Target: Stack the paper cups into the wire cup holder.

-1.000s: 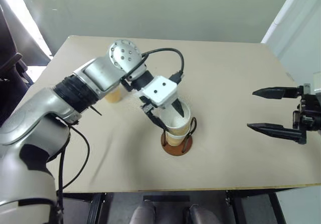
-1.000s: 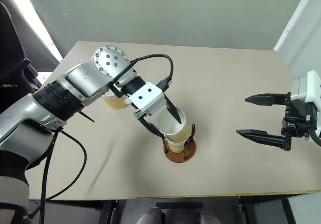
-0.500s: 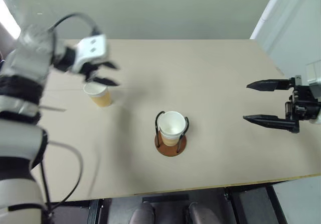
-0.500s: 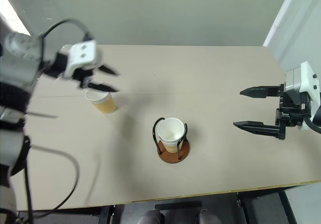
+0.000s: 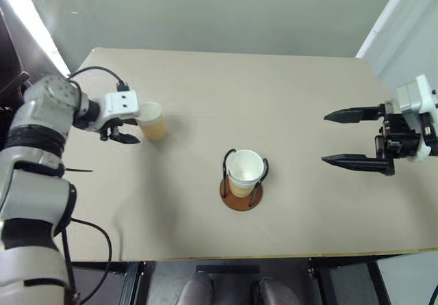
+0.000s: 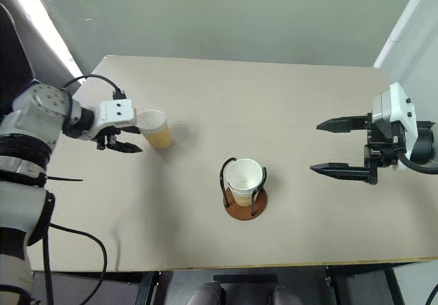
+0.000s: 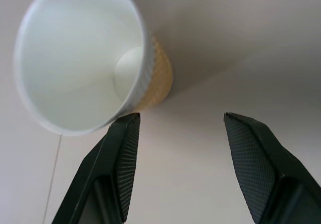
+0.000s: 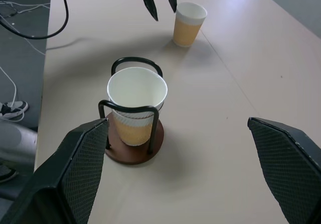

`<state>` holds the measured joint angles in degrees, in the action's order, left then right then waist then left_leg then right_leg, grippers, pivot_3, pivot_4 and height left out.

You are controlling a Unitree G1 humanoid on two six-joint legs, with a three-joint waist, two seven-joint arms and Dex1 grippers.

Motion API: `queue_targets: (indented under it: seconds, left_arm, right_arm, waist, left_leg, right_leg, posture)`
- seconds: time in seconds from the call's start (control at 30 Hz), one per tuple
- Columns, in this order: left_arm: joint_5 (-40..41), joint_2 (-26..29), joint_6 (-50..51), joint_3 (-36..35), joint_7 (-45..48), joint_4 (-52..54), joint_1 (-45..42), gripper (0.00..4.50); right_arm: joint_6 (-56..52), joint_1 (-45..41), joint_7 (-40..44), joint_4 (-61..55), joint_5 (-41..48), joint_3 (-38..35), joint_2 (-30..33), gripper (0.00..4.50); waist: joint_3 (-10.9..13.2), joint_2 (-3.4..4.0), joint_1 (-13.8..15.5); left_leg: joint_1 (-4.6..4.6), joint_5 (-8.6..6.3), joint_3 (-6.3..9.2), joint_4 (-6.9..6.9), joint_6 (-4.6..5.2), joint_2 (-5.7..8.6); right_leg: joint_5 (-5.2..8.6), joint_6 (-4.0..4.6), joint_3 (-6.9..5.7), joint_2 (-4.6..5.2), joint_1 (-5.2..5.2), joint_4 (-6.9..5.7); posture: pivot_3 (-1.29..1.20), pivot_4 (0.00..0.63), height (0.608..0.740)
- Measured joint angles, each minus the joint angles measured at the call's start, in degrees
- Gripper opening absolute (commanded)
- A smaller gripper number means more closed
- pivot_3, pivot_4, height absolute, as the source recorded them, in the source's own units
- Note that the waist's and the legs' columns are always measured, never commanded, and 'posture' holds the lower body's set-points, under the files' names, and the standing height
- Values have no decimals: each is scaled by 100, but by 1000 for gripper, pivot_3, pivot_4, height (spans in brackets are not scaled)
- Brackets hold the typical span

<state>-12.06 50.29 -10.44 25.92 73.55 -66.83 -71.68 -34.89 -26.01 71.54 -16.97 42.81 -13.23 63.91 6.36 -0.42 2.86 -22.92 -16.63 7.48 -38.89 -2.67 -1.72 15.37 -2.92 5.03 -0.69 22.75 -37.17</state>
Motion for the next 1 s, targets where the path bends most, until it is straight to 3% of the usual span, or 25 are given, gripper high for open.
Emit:
queue_targets:
  seconds: [0.17,0.27,0.43,0.57,0.67,0.77,0.93,1.0]
  left_arm:
    - [-230,-244,-64,-88,-268,-338,-26,2825]
    - [-324,-348,-64,-150,-308,-472,-38,1940]
    - [-339,-444,-68,-331,-223,-516,-99,71]
    - [-330,-444,-85,-479,-7,-513,-145,31]
    - [-94,-443,-111,-720,715,-382,-173,31]
    - [649,-400,44,-799,1484,458,-249,31]
    - [3475,163,1116,-184,1688,3655,-382,31]
    - [4201,360,1333,170,1698,4519,-416,31]
  right_arm:
    - [-141,168,-159,-223,47,-215,14,4500]
    - [-176,247,-317,-333,41,-240,13,4500]
    - [-181,268,-522,-377,32,-283,13,4500]
    - [-198,286,-537,-381,54,-328,14,4500]
    - [-242,321,-437,-388,144,-396,25,4500]
    - [-322,337,-310,-420,326,-481,46,4500]
    - [-470,391,-70,-753,718,-685,161,4500]
    - [-474,424,-25,-822,751,-716,211,4500]
  waist:
    - [0,1,-23]
    - [0,1,-24]
    - [0,1,-23]
    - [0,1,-24]
    - [0,0,-16]
    - [1,-1,2]
    - [0,-1,-9]
    - [-2,4,-22]
  left_leg:
    - [0,0,-5,0,0,1]
    - [0,0,-5,0,0,1]
    - [0,0,-5,-5,0,2]
    - [0,0,-6,-4,1,2]
    - [-3,0,-4,-5,1,1]
    - [-14,0,-2,-9,1,3]
    - [-17,0,-31,-13,2,13]
    - [-5,-1,-41,-10,3,14]
  right_leg:
    - [-1,-2,4,-2,2,2]
    - [-1,-4,6,-2,3,2]
    - [-4,-8,8,-3,4,2]
    - [-4,-8,10,-3,4,2]
    - [-4,-8,11,-3,5,2]
    - [-5,-11,9,-4,7,4]
    - [-3,-25,12,-12,5,14]
    - [-1,-28,19,-7,2,12]
  posture:
    - [0,150,740]
    - [0,150,740]
    - [0,150,740]
    - [0,150,740]
    - [0,150,740]
    - [0,150,740]
    - [0,150,740]
    - [0,150,740]
